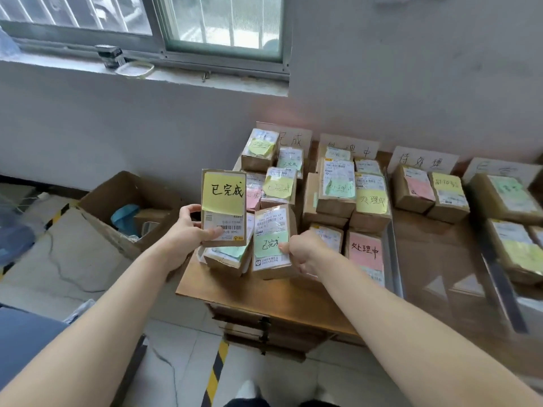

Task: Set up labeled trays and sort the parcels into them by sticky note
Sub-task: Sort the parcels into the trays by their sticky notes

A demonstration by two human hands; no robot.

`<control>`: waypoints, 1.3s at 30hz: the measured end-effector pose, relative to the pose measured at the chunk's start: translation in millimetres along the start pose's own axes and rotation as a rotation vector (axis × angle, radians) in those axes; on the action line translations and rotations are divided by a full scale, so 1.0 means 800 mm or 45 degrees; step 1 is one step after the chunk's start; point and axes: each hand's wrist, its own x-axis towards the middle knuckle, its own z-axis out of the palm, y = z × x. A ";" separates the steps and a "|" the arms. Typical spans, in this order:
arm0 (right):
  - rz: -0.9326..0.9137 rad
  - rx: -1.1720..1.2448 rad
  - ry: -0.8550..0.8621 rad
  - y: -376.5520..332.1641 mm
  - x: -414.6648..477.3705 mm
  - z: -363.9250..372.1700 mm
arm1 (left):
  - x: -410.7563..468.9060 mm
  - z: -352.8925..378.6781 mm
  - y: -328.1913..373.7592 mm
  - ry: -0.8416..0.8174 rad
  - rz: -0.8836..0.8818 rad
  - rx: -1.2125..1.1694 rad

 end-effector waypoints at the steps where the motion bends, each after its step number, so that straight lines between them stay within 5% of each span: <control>1: 0.021 0.008 0.025 0.003 0.008 0.009 | 0.005 -0.010 0.000 -0.031 -0.005 0.011; 13: 0.130 -0.130 0.265 -0.006 0.020 0.039 | 0.044 -0.049 -0.003 -0.228 -0.012 -0.012; 17: 0.024 -0.396 0.416 -0.013 0.014 0.032 | 0.053 -0.044 0.002 -0.227 0.009 0.008; 28: -0.627 -0.442 0.486 -0.116 -0.037 -0.015 | 0.127 -0.020 0.044 -0.188 -0.026 0.091; 39: -0.846 -0.622 0.611 -0.158 -0.061 -0.049 | 0.198 0.008 0.060 -0.185 -0.149 0.181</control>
